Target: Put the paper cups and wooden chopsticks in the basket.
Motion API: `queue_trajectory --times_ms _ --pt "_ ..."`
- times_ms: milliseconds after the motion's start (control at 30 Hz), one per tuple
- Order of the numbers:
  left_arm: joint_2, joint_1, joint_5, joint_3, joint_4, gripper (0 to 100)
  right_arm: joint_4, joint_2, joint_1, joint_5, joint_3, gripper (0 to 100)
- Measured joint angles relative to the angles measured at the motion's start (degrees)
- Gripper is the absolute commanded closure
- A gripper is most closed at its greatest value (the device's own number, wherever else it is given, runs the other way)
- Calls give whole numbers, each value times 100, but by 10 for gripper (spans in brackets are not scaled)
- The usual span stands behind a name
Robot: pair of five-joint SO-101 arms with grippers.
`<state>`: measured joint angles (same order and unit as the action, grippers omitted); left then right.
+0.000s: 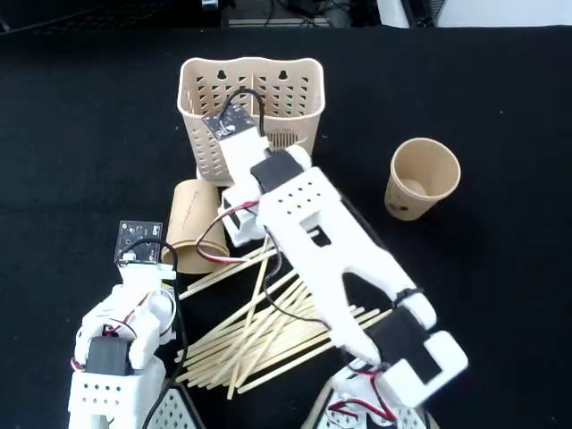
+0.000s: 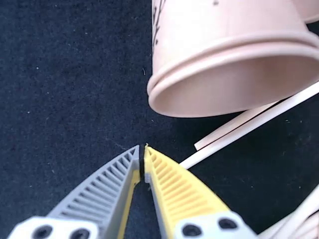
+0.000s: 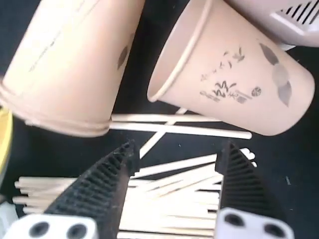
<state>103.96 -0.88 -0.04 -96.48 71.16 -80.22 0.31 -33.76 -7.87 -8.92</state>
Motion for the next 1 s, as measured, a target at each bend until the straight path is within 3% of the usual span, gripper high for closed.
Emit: queue_trajectory --times_ms 533,867,1000 --pt "0 0 0 0 0 969 615 501 0 -422 132 735" --pt "0 0 0 0 0 969 818 501 26 -422 149 877" --pt "0 0 0 0 0 969 721 501 387 -53 149 968"
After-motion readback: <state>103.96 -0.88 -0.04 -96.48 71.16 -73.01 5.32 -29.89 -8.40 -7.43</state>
